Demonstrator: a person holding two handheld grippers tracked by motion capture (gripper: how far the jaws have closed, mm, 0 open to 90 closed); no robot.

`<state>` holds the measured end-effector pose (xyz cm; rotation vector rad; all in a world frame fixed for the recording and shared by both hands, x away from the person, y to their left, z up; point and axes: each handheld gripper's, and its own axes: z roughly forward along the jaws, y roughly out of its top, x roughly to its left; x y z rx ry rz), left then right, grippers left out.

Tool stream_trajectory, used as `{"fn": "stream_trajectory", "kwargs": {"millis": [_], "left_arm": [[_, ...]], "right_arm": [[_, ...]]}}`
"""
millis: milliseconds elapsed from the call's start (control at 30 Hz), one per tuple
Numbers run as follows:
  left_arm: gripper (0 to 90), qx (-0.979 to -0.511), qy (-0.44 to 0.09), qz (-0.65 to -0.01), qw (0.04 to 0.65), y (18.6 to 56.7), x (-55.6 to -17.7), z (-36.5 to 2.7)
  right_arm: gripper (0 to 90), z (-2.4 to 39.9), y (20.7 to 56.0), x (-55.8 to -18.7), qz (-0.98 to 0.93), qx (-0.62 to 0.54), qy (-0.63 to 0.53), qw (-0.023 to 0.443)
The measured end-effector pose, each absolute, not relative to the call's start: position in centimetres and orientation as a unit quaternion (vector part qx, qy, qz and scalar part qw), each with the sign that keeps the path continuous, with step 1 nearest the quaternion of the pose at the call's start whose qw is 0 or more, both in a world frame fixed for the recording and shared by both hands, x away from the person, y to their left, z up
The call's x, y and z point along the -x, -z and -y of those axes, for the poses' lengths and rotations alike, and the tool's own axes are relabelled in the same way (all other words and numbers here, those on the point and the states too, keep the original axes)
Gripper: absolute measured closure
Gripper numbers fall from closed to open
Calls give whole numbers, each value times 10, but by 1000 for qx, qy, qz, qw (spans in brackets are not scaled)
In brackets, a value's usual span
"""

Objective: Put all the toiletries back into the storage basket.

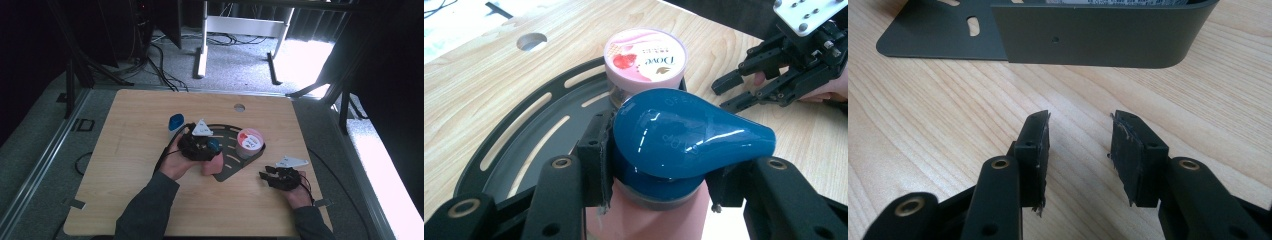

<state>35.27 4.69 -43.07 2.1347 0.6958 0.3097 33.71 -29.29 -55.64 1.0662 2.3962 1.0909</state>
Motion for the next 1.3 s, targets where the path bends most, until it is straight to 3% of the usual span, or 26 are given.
{"fn": "stream_trajectory", "kwargs": {"millis": [1300], "left_arm": [[527, -847, -144, -292, 420, 425, -379, -27]], "right_arm": [[586, 294, 556, -337, -834, -372, -381, 148]]}}
